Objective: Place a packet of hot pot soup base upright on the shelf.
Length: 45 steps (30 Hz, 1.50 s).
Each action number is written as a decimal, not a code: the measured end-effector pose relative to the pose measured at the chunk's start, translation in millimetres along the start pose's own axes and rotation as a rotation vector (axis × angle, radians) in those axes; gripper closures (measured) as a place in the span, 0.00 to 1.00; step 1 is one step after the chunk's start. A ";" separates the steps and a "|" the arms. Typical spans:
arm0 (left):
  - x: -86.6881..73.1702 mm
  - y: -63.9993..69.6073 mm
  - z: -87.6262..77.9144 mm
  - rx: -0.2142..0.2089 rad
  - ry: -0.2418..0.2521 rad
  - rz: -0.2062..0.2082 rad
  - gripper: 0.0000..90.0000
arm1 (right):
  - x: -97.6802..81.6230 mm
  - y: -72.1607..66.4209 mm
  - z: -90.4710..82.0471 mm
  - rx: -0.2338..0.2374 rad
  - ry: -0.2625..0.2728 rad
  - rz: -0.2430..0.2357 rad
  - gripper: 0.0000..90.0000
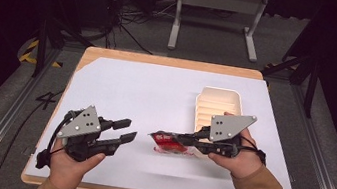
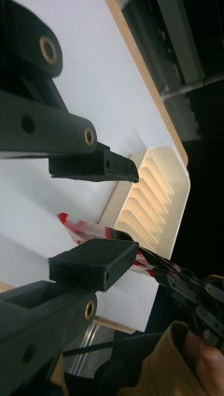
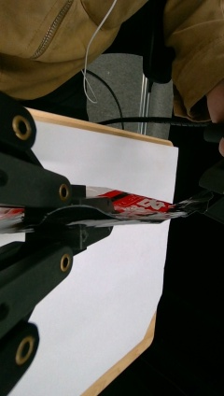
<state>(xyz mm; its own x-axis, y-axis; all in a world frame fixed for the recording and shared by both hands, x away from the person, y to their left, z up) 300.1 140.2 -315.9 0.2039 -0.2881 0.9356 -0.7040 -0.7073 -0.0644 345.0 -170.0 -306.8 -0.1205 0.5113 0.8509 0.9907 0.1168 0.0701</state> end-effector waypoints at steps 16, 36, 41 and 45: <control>-23.9 -33.0 11.4 0.089 -0.021 -0.016 0.55 | 15.9 11.6 -30.0 -0.080 -0.038 -0.020 0.98; -48.7 -62.7 16.3 0.160 -0.059 -0.079 0.51 | 1.3 22.9 -60.6 -0.153 -0.063 0.037 0.98; -54.3 -69.8 15.2 0.184 -0.070 -0.084 0.50 | -2.3 24.4 -68.2 -0.165 -0.069 0.049 0.98; -56.7 -72.5 15.3 0.189 -0.074 -0.088 0.50 | -4.3 25.5 -73.0 -0.171 -0.070 0.058 0.98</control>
<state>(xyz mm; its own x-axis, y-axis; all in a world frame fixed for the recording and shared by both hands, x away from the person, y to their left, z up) 350.0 198.0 -369.6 0.3128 -0.2616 0.9131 -0.5427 -0.8382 -0.0542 375.4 -231.4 -270.6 -0.0606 0.5720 0.8180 0.9917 -0.0583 0.1143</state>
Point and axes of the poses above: each handheld gripper's, and its own axes: z roughly forward along the jaws, x roughly out of its top, y roughly to its right, the point moved 2 cm from there along z, roughly forward along the jaws, and after that the axes turned 13 degrees about x, right-handed, at the moved point
